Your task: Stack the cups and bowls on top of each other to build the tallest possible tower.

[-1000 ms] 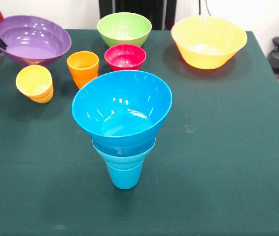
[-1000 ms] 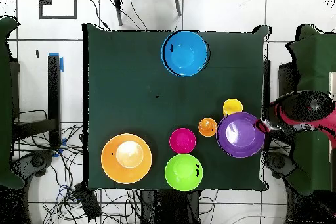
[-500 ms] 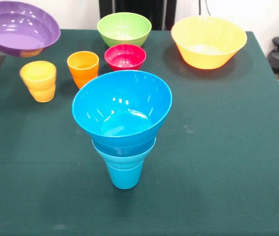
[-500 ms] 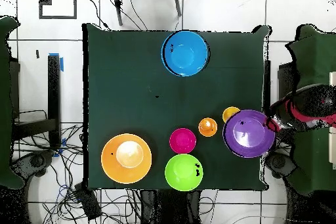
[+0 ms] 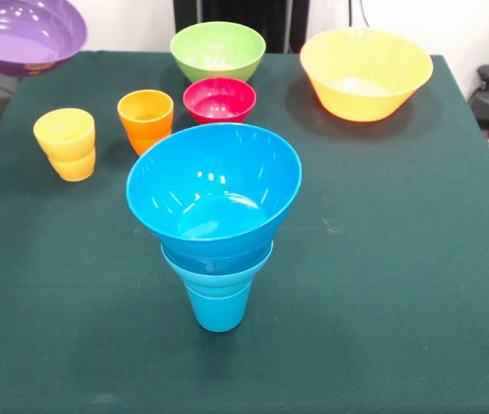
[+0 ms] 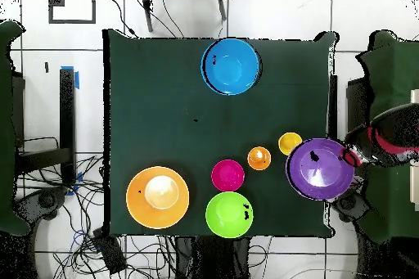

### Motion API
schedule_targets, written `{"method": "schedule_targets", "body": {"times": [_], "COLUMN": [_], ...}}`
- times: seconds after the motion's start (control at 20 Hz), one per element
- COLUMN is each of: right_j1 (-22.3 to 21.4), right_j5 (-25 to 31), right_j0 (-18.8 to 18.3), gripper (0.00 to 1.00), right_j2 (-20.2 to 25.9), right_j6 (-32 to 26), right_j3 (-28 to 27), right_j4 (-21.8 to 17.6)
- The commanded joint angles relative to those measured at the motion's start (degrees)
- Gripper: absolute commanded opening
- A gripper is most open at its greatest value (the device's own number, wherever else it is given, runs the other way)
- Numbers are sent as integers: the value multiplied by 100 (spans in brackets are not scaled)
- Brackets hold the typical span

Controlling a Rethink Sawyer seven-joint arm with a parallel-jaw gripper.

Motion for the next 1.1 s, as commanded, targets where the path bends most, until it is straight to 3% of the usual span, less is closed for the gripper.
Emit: {"method": "schedule_targets", "body": {"times": [0.05, 0.55, 1.1], "right_j1": [31, 285, 556], "right_j5": [706, 763, 1110], "right_j0": [457, 550, 797], "gripper": [0, 0, 0], "right_j2": [2, 238, 152], "right_j6": [173, 370, 422], "right_j3": [105, -44, -629], "right_j4": [240, 1071, 1396]}}
